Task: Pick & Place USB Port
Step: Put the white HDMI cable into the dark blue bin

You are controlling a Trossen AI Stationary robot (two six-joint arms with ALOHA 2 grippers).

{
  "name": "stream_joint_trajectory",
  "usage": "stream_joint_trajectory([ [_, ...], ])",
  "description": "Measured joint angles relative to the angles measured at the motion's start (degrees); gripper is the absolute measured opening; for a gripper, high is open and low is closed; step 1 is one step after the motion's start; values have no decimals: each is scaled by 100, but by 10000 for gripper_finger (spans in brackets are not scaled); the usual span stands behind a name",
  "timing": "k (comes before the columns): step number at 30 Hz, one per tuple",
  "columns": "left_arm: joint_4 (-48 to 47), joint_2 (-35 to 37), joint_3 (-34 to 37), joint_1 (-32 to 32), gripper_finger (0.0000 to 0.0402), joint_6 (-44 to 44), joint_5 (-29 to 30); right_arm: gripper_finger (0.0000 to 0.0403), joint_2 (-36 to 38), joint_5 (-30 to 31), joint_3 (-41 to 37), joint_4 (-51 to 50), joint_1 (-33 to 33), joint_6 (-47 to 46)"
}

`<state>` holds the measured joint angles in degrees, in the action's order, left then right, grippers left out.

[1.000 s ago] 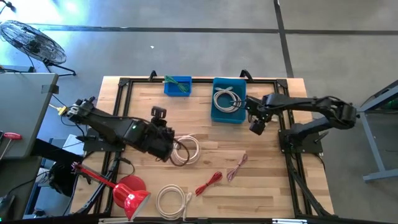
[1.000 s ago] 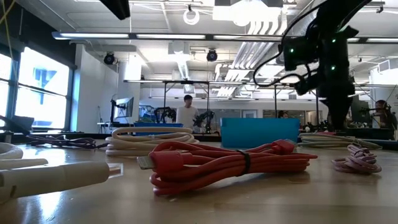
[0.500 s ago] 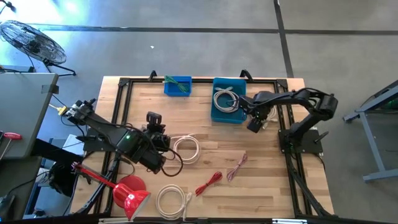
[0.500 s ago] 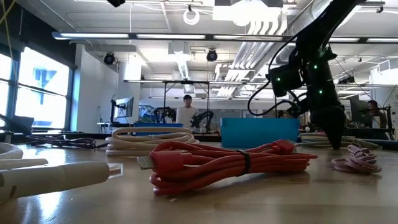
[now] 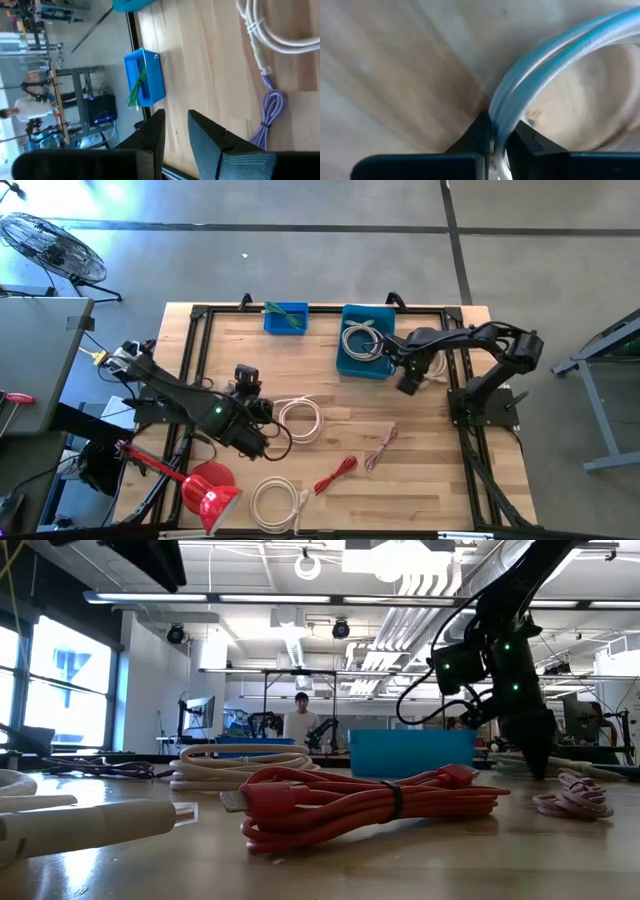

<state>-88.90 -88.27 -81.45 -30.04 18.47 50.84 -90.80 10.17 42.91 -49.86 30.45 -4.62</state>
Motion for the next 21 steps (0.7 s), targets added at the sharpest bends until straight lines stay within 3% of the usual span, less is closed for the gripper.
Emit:
stream_joint_trajectory([
  [3,98,0,244,2,79,172,69,25,139,576,2,-115,-37,-180],
  [10,402,2,710,2,79,306,93,20,612,949,418,-1028,-69,-562],
  [16,926,2,1009,2,79,298,97,20,1117,1177,1297,-1927,-403,-820],
  [21,1476,2,1214,2,79,119,178,20,1249,1067,2285,-1949,-804,-508],
])
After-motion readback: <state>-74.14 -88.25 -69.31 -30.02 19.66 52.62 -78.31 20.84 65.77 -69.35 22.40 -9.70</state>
